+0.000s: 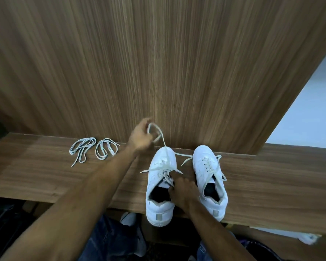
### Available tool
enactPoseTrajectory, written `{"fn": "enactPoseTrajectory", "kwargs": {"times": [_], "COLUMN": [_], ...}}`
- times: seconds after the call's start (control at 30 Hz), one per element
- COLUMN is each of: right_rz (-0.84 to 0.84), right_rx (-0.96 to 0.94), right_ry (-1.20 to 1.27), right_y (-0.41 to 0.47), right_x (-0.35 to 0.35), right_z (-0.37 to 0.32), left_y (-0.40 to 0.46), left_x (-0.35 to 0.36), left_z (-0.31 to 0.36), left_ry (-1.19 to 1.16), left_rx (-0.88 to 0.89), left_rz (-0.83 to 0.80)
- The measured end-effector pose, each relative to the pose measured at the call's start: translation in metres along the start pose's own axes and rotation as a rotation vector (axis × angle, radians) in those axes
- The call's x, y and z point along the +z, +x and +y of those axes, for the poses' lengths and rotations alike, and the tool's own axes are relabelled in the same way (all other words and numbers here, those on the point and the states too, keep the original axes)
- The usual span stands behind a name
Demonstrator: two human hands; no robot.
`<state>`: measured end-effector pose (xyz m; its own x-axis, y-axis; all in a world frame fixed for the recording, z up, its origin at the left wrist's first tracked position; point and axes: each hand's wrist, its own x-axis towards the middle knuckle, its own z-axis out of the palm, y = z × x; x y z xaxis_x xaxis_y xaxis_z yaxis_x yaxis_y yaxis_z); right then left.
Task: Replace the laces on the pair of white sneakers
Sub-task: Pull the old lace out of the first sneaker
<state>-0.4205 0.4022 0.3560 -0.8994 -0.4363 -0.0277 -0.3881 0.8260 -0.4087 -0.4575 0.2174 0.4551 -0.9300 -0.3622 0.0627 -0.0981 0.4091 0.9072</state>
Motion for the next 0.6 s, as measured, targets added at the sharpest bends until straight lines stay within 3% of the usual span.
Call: {"fn": "enactPoseTrajectory", "kwargs": {"times": [0.07, 0.1, 0.23, 0.37, 0.5, 0.6], "right_rz": [-0.001, -0.003, -0.038, -0.113, -0.061, -0.018], "right_rx": [0.012, 0.014, 0.057, 0.165, 0.163, 0.198], "right_ry": [0.0, 0.0, 0.107, 0.476, 0.778, 0.909], "right_y": [-0.001, -0.003, -0.002, 0.007, 0.01, 0.012], "right_x": [-0.003, -0.003, -0.005, -0.006, 0.006, 0.005], "right_z": [-0.001, -0.001, -0.003, 0.006, 0.008, -0.004], "left_y": [-0.023, -0.036, -0.08, -0.091, -0.097, -0.101], "left_x": [0.01, 0.014, 0.043, 0.059, 0.06, 0.061], "left_z": [-0.034, -0.05, -0.092, -0.095, -0.104, -0.105], "left_ry": [0.239, 0.246, 0.069, 0.085, 0.242, 0.085], "left_rx": [-0.03, -0.054, -0.014, 0.009, 0.091, 0.072], "left_rz": [0.103, 0.123, -0.086, -0.027, 0.0, 0.053]}}
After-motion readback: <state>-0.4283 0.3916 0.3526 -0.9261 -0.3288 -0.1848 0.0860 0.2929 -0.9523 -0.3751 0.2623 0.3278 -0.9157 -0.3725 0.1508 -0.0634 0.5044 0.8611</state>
